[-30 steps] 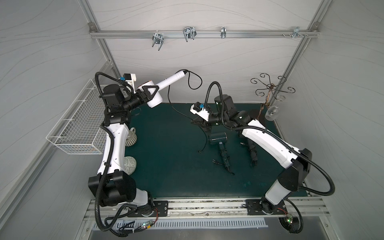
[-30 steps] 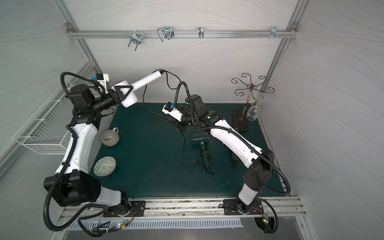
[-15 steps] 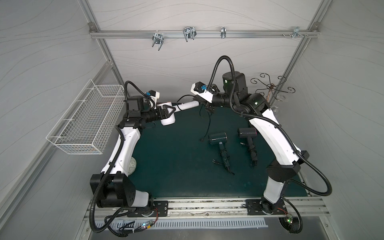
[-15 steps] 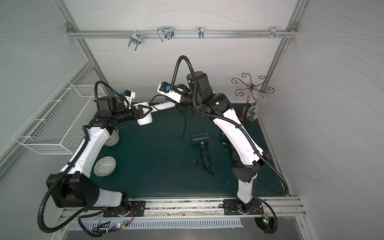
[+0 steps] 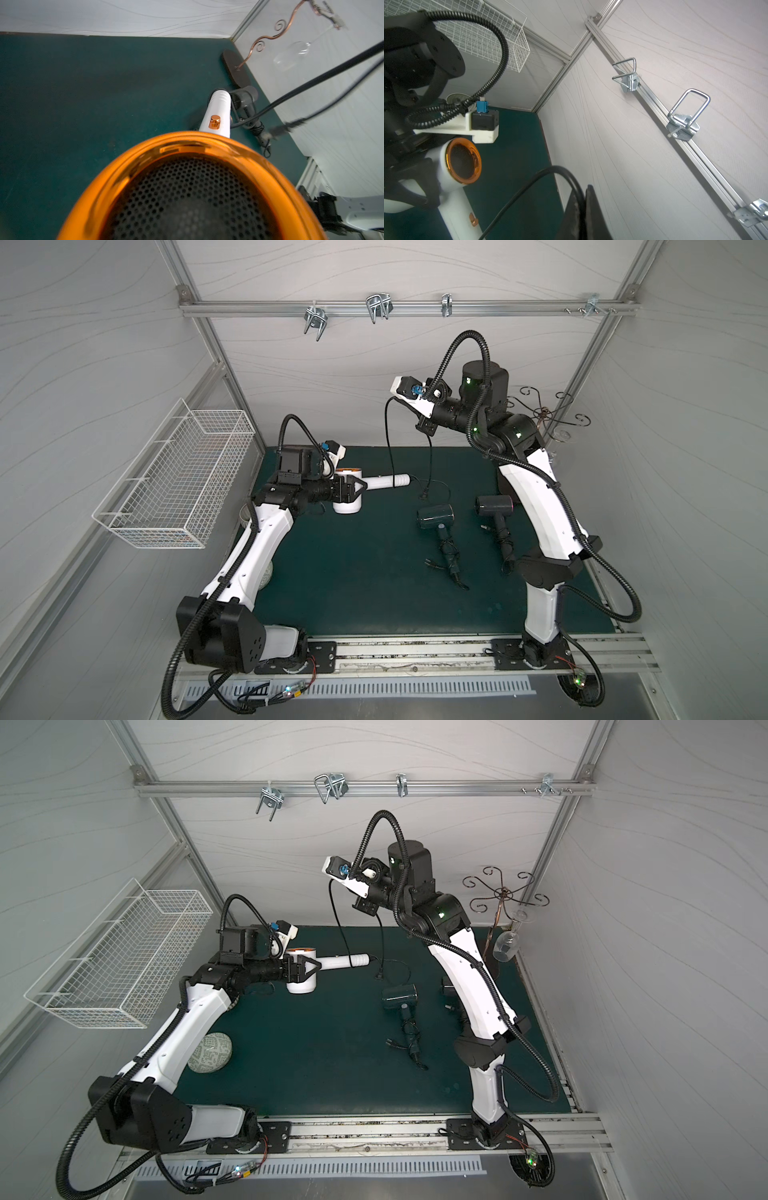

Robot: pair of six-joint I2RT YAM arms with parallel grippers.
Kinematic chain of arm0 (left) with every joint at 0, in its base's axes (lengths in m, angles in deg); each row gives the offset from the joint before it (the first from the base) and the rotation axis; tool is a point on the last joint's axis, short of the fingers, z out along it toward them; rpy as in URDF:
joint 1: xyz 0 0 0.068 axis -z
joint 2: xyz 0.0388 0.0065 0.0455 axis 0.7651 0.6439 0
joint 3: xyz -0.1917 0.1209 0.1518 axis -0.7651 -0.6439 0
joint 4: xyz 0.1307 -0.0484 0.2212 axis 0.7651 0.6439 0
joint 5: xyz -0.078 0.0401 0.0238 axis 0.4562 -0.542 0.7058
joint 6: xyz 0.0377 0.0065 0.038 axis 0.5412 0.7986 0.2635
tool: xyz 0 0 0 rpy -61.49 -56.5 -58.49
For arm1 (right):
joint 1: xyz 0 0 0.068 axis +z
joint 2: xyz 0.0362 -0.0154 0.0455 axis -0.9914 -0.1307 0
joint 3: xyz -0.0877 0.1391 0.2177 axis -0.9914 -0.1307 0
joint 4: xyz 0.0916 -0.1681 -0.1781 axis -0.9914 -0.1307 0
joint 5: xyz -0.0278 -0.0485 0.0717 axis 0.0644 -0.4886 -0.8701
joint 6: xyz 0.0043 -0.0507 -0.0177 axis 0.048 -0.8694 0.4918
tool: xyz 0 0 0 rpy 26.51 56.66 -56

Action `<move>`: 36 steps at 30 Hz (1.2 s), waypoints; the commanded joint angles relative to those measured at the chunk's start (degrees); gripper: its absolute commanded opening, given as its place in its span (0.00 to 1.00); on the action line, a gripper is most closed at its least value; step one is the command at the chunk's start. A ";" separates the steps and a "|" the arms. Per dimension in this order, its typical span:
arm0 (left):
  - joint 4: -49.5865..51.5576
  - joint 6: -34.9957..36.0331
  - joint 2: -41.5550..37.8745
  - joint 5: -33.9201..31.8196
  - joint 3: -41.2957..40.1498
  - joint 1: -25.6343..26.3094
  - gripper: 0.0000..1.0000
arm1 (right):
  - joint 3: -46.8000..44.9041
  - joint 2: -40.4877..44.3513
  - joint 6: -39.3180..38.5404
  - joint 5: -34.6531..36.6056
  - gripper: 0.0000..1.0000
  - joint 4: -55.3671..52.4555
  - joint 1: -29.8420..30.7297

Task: Wrap the cord around the hair dryer
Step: Wrap the power cord around the hair dryer.

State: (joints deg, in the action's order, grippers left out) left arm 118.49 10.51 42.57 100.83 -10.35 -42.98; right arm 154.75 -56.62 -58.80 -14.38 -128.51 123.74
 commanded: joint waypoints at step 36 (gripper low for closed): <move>7.38 3.39 9.70 -24.52 4.13 2.26 0.00 | 3.55 2.48 -8.53 1.67 0.00 18.39 9.18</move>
State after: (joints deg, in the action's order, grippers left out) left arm 126.16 11.99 53.49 73.93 -7.62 -42.28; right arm 157.88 -56.75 -65.92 -12.35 -116.40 132.95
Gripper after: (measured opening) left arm 0.773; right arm 0.066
